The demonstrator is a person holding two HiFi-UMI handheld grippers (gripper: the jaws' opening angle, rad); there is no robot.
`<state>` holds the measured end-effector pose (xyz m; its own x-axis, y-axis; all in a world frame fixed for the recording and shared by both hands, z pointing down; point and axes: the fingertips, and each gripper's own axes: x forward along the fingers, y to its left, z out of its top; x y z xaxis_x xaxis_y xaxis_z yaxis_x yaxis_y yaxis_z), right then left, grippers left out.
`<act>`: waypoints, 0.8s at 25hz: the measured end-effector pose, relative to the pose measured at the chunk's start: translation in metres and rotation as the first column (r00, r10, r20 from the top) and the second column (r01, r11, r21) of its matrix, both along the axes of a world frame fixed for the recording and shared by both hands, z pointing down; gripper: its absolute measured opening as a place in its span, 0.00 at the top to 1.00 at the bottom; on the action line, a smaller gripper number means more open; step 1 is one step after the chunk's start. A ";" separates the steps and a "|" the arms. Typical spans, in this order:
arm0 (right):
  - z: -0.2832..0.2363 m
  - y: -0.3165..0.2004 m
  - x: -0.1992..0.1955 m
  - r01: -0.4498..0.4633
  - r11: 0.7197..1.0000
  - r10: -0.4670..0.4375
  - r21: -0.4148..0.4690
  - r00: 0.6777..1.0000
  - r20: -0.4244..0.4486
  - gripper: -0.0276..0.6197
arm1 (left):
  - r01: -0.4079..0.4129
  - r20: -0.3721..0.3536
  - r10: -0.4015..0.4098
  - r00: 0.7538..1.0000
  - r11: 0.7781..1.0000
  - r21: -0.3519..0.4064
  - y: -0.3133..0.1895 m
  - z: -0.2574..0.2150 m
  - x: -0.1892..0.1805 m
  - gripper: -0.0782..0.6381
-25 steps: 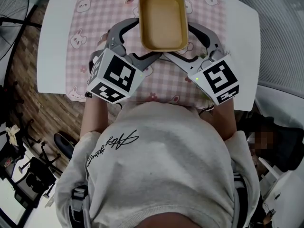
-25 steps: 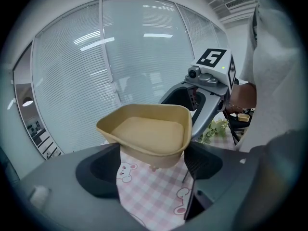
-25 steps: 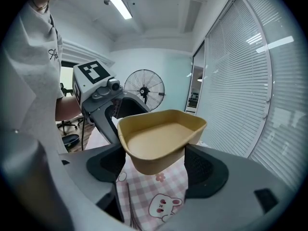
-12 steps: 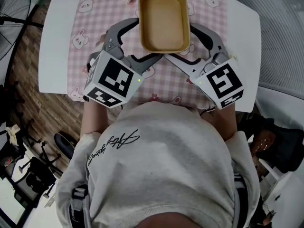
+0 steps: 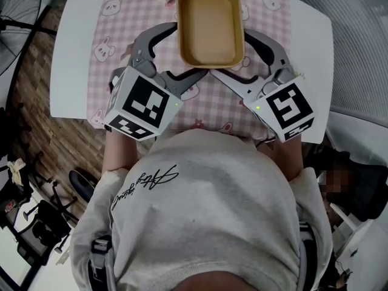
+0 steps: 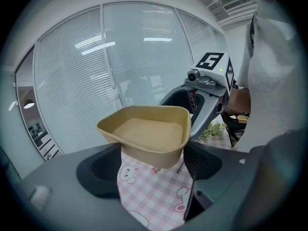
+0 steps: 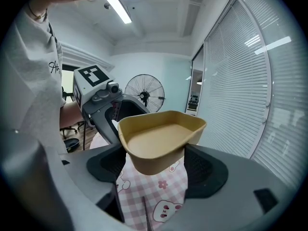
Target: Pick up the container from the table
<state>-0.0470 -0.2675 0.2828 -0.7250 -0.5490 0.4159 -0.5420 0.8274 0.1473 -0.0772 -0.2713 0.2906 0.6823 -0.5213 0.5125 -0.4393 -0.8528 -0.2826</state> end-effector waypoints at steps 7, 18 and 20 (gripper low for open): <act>-0.005 0.002 -0.001 0.001 1.000 -0.001 0.004 1.000 0.015 0.38 | -0.003 -0.004 0.003 1.000 1.000 0.007 0.002 -0.005 -0.001 0.33; -0.009 0.006 -0.007 0.008 1.000 -0.009 0.022 1.000 0.022 0.40 | 0.004 -0.001 -0.004 1.000 1.000 0.004 0.004 -0.008 -0.005 0.33; -0.010 0.006 -0.006 0.010 1.000 -0.011 0.024 0.999 0.030 0.40 | 0.004 0.003 -0.004 1.000 1.000 0.009 0.004 -0.010 -0.005 0.34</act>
<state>-0.0531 -0.2616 0.2732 -0.7428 -0.5510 0.3804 -0.5380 0.8294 0.1506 -0.0825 -0.2668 0.2809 0.6789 -0.5286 0.5096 -0.4419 -0.8484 -0.2913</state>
